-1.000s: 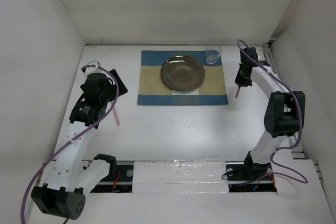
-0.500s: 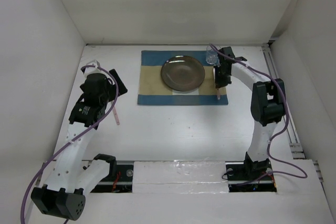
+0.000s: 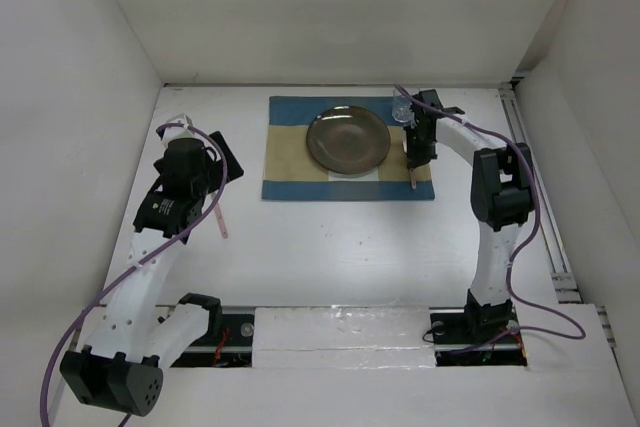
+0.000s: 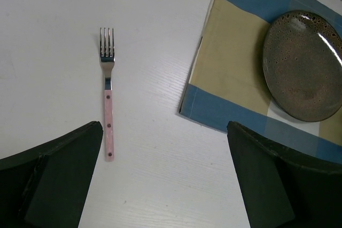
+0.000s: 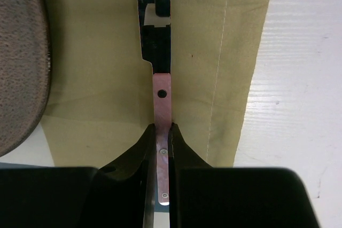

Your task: Set the dinner table for one person

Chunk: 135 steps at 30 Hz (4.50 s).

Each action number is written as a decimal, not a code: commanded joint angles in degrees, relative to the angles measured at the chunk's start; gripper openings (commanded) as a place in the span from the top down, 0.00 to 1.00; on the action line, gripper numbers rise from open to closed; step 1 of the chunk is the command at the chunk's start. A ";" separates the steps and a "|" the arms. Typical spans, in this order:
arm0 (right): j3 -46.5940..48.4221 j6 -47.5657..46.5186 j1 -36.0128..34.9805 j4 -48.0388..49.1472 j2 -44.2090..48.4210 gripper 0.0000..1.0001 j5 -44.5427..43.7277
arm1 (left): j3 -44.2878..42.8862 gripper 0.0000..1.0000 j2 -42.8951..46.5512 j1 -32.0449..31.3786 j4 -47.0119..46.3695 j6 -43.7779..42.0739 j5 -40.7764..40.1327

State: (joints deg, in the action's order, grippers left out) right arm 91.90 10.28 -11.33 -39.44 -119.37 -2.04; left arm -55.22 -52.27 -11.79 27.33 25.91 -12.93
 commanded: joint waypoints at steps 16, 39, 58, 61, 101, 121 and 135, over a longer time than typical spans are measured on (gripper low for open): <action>-1.19 1.23 0.26 1.74 1.77 1.00 0.20 | -1.20 0.00 -0.29 -0.16 -1.32 -0.16 -0.43; -4.01 1.76 -0.80 2.26 4.06 0.72 0.20 | -1.20 0.00 -0.29 -0.16 -1.32 -0.16 0.10; -11.38 6.77 -4.04 5.24 18.72 0.49 -3.93 | 0.18 0.00 -12.40 7.11 0.54 6.96 -0.62; -15.86 7.91 -6.50 8.14 24.96 0.49 -2.19 | 2.31 0.00 -15.22 15.55 -0.96 6.96 7.29; -25.63 5.80 -17.76 16.77 48.09 0.49 2.57 | -1.46 1.00 -38.79 16.46 0.26 1.15 8.65; -23.17 6.94 -18.90 12.29 56.87 0.47 6.17 | -39.92 1.00 -59.86 -9.82 12.56 -8.77 11.53; -23.17 6.94 -19.43 9.29 61.19 0.47 6.26 | -45.50 1.00 -68.32 -10.36 12.66 -7.63 13.64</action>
State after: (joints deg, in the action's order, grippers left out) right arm 67.33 16.93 -30.11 -30.33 -58.87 3.95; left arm -99.48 -121.49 -22.13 39.24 18.48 1.06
